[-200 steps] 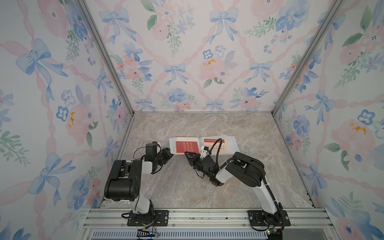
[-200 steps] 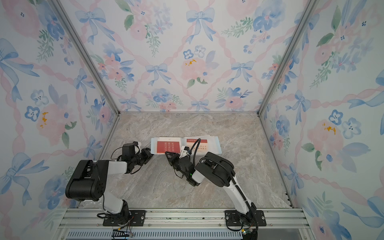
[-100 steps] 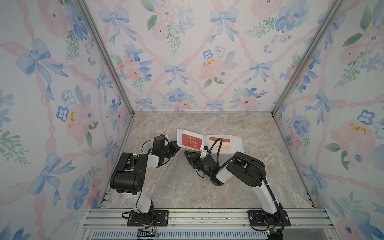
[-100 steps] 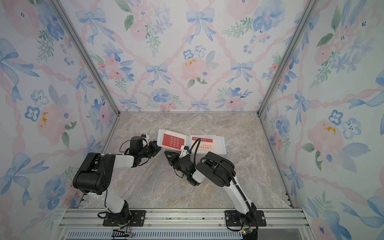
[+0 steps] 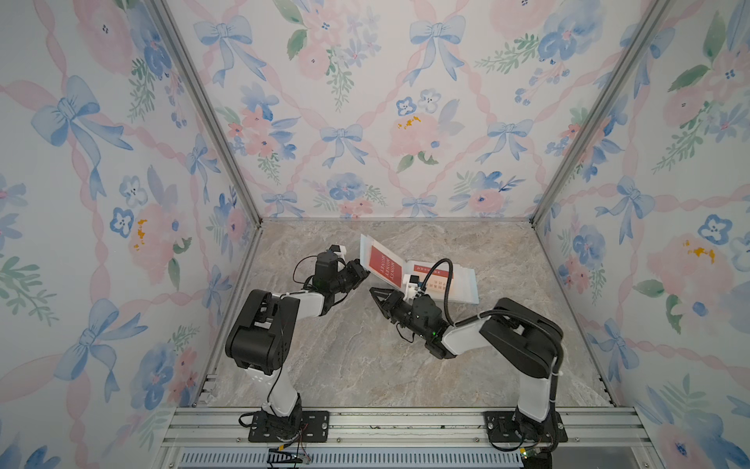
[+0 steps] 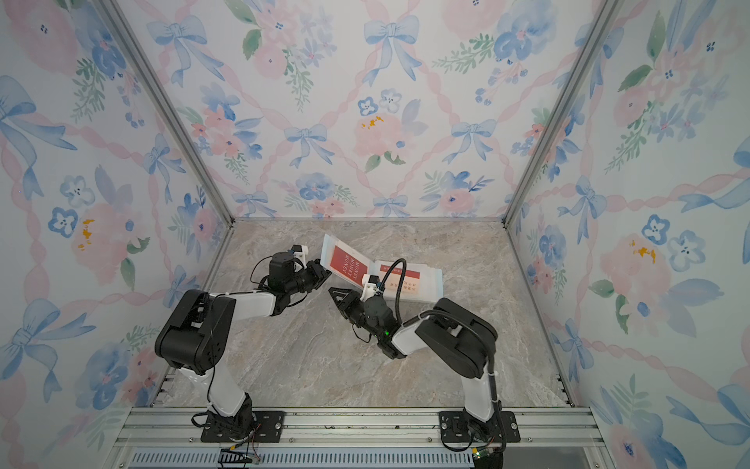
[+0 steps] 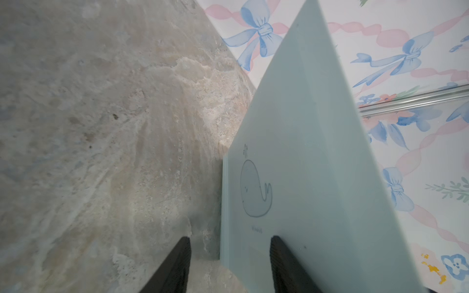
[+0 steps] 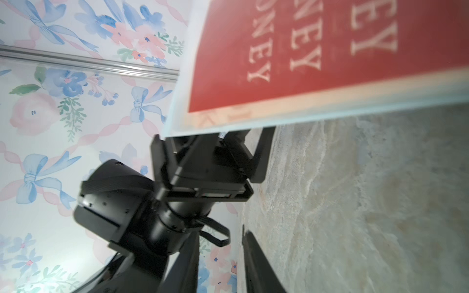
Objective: Place the photos into the photo albums
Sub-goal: Close the photo album at the center of the board.
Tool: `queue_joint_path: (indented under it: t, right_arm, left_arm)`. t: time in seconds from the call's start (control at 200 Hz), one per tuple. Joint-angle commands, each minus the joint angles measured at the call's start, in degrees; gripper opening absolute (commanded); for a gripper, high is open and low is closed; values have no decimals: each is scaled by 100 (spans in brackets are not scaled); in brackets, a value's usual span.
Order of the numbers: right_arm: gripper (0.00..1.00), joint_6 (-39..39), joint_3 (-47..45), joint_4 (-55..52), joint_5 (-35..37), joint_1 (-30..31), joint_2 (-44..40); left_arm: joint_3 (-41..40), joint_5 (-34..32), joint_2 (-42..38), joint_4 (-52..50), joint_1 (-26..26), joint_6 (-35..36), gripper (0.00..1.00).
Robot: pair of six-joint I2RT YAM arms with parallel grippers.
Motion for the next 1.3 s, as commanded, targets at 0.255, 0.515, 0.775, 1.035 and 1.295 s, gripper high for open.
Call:
queue_joint_path:
  t: [0.255,0.515,0.775,1.035,1.295]
  right_arm:
    - [33,-2182,-155,-3983,-763,-2044,-1916]
    - [35,-2703,-341,-4780,-1208,-3819,-2282]
    - [35,-2858,-427,-4869,-1780,-4784,-2346]
    - [36,-3174,-388,-5297,-2113,-5329,-2631]
    - [36,-3369,-313,-5365,-2131,-5443,-2642]
  left_arm:
    - [553,-200,104,202,-461,9,54]
    - [988,-287,478,202,-990,-51,54]
    - [1661,-380,1146,202,-1625,-105,54]
    - [2355,-436,1909,202,-2042,-184,55]
    - [2347,-511,1852,153,-1970,-158,56]
